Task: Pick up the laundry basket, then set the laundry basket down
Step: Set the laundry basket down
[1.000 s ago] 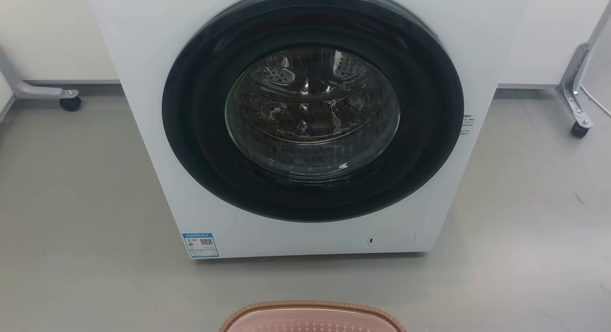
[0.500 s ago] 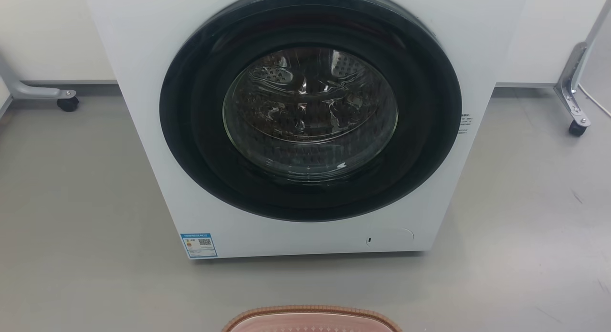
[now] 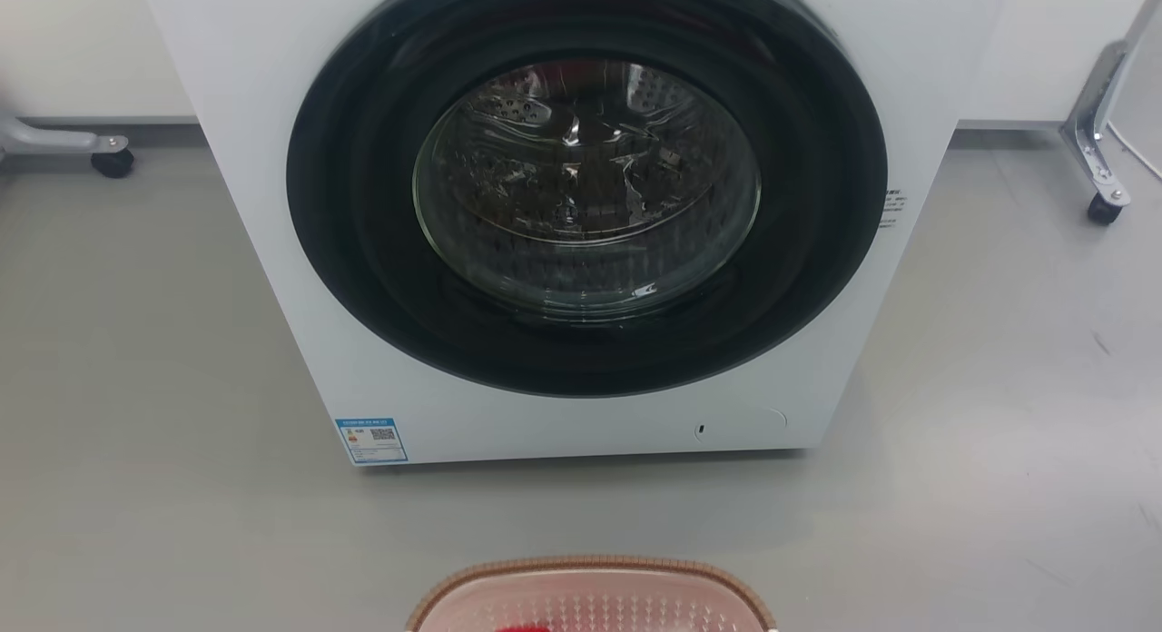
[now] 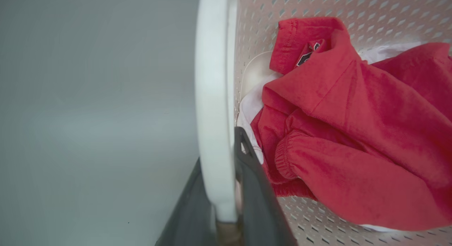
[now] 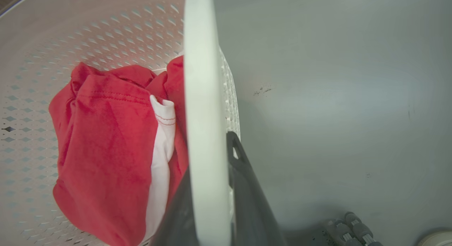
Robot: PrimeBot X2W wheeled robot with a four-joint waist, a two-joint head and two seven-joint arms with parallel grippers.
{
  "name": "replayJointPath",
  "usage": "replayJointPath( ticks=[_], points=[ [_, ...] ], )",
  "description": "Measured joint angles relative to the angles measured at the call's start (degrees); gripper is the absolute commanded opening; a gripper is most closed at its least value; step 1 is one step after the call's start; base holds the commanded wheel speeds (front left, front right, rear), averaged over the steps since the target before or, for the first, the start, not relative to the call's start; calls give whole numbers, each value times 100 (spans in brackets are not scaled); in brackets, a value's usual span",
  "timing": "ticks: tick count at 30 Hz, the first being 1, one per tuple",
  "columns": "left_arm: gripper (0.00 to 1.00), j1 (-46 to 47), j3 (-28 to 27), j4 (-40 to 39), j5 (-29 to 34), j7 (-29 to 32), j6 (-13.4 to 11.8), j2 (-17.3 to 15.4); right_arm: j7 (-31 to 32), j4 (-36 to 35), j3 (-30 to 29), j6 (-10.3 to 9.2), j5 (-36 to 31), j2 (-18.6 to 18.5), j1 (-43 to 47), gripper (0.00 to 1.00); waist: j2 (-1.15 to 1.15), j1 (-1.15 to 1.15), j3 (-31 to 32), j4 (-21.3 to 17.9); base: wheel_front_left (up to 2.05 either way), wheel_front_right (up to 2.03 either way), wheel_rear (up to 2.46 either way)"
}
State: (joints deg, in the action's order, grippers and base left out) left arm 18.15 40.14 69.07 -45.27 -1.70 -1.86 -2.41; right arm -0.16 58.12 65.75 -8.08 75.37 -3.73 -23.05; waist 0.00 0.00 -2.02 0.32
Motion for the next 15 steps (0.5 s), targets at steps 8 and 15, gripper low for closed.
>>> replayJointPath(
  ticks=[8,15],
  points=[
    [0,678,-105,-84,-3,-102,-22,-21,-162,134,-116,1,-8,8,-831,0,0,1,-474,0,0,0,0],
    [0,1285,-176,-168,-3,-197,-67,-48,-249,302,-197,3,-78,24,-1543,0,0,1,-1010,-5,0,0,0]
  ],
)
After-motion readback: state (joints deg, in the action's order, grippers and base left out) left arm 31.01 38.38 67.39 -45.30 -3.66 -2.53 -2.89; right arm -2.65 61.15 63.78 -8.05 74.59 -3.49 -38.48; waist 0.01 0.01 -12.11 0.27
